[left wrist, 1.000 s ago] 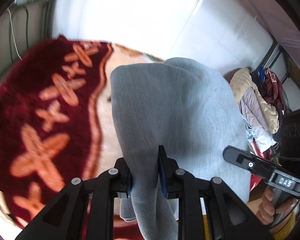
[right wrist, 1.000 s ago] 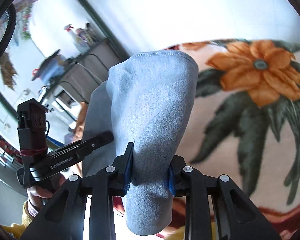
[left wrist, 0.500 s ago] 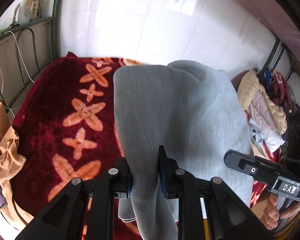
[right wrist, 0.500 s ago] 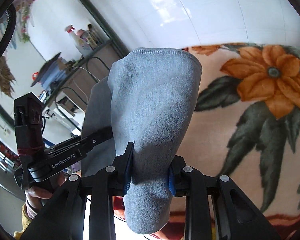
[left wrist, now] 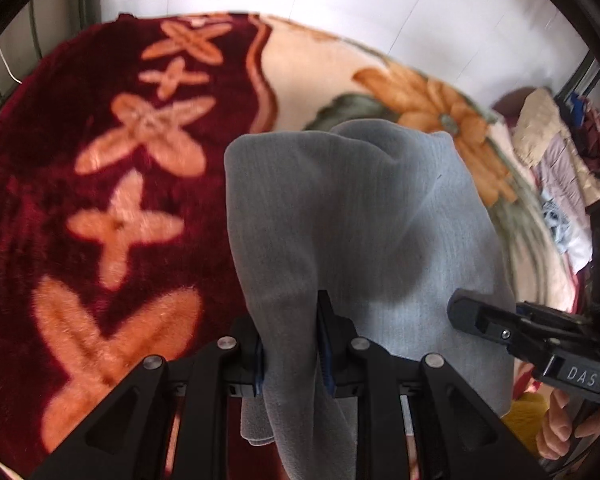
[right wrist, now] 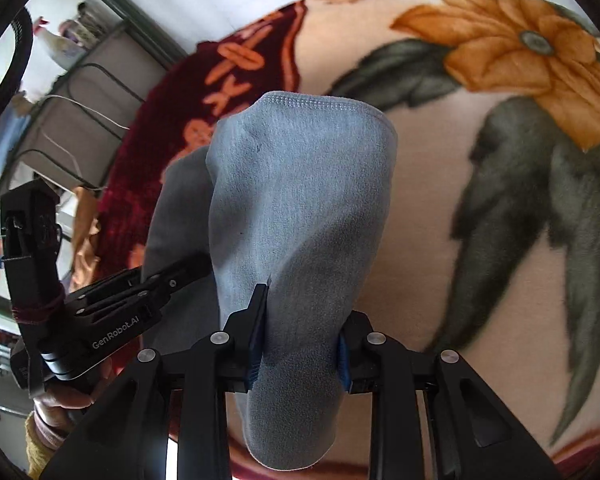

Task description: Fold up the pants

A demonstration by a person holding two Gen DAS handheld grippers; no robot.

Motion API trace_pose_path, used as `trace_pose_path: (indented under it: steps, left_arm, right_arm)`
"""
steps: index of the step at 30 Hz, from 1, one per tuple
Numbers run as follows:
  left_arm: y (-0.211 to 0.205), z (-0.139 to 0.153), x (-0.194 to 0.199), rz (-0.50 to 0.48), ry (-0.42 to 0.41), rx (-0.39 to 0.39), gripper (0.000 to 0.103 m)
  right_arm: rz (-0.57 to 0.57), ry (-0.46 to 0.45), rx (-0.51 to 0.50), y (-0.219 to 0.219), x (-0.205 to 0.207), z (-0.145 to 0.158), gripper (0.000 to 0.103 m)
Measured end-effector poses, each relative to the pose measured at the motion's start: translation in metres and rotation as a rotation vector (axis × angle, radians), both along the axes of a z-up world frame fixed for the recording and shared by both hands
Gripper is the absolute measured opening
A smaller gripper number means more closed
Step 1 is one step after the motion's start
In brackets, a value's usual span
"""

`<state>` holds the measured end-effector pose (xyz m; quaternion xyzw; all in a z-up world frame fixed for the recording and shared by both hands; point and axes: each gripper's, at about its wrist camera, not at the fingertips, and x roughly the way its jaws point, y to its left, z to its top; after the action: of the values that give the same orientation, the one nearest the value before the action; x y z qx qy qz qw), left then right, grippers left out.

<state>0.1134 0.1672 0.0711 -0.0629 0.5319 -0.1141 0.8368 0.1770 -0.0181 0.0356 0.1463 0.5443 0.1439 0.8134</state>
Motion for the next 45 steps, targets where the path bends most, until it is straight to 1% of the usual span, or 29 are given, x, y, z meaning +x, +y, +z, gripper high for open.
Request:
trace_pose_path:
  steps: [3,5,6,7,9,11,14,17,20,21,22,23,24,26,28,29,32,36,37,38,40,42,44,45]
  left_arm:
    - [0.004,-0.016,0.006,-0.007,0.007,-0.006,0.024]
    - [0.01,-0.021,0.009,-0.01,0.007,-0.026,0.028]
    - [0.012,-0.022,0.009,-0.011,0.006,-0.032,0.03]
    - [0.014,-0.023,0.009,-0.015,0.003,-0.035,0.034]
    - [0.017,-0.02,0.007,-0.016,0.001,-0.036,0.036]
    - [0.02,-0.011,0.002,-0.003,-0.009,-0.033,0.035]
    - [0.023,0.011,-0.011,0.012,-0.04,-0.015,0.035]
    - [0.023,0.031,-0.028,0.009,-0.069,-0.055,0.035]
    - [0.014,0.041,-0.045,-0.007,-0.09,-0.055,0.035]
    - [0.01,0.042,-0.048,-0.019,-0.094,-0.06,0.035]
    - [0.006,0.041,-0.051,-0.031,-0.097,-0.062,0.034]
    - [0.001,0.039,-0.054,-0.05,-0.097,-0.057,0.028]
    - [-0.004,0.035,-0.054,-0.069,-0.091,-0.047,0.024]
    - [-0.011,0.02,-0.055,-0.096,-0.053,-0.002,0.023]
    - [-0.01,0.003,-0.053,-0.085,-0.019,0.039,0.021]
    - [-0.007,-0.007,-0.051,-0.07,0.008,0.043,0.018]
    - [0.001,-0.015,-0.05,-0.031,0.018,-0.006,0.017]
    - [0.001,-0.008,-0.054,-0.01,0.017,-0.015,0.018]
    - [0.001,-0.005,-0.056,-0.005,0.016,-0.021,0.021]
    - [0.001,0.0,-0.059,0.004,0.014,-0.028,0.026]
    - [0.001,0.007,-0.064,0.021,0.004,-0.025,0.031]
    - [-0.001,0.016,-0.07,0.035,-0.01,-0.002,0.039]
    - [-0.004,0.024,-0.077,0.05,-0.028,0.031,0.052]
    - [-0.005,0.027,-0.08,0.054,-0.039,0.042,0.054]
  right_arm:
    - [-0.013,0.033,-0.023,-0.003,0.007,-0.012,0.033]
    - [-0.024,0.056,-0.023,-0.007,0.009,-0.019,0.035]
    - [-0.027,0.065,-0.02,-0.009,0.01,-0.021,0.038]
    - [-0.033,0.074,-0.016,-0.011,0.011,-0.023,0.043]
    - [-0.044,0.079,-0.01,-0.016,0.008,-0.023,0.044]
    - [-0.061,0.063,-0.025,-0.017,0.003,-0.014,0.044]
    - [-0.066,0.007,-0.066,-0.013,-0.008,0.01,0.044]
    - [-0.054,-0.053,-0.1,-0.008,-0.022,0.031,0.044]
    - [-0.018,-0.087,-0.11,0.003,-0.035,0.041,0.044]
    - [0.004,-0.088,-0.112,0.009,-0.039,0.039,0.044]
    - [0.018,-0.083,-0.11,0.013,-0.041,0.036,0.041]
    - [0.031,-0.067,-0.109,0.016,-0.042,0.029,0.04]
    - [0.036,-0.038,-0.115,0.019,-0.044,0.02,0.036]
    - [0.031,-0.01,-0.133,0.021,-0.044,0.009,0.035]
    - [0.029,0.021,-0.148,0.02,-0.043,-0.002,0.034]
    - [0.03,0.045,-0.145,0.019,-0.042,-0.008,0.034]
    - [0.03,0.086,-0.149,0.017,-0.04,-0.024,0.034]
    - [0.039,0.061,-0.17,0.019,-0.044,-0.015,0.034]
    - [0.04,0.051,-0.172,0.02,-0.046,-0.01,0.034]
    - [0.041,0.039,-0.17,0.02,-0.049,-0.005,0.034]
    - [0.044,0.024,-0.166,0.022,-0.054,0.004,0.034]
    - [0.054,0.001,-0.17,0.026,-0.06,0.015,0.035]
    - [0.071,-0.026,-0.181,0.029,-0.068,0.024,0.036]
    - [0.079,-0.043,-0.194,0.031,-0.073,0.028,0.04]
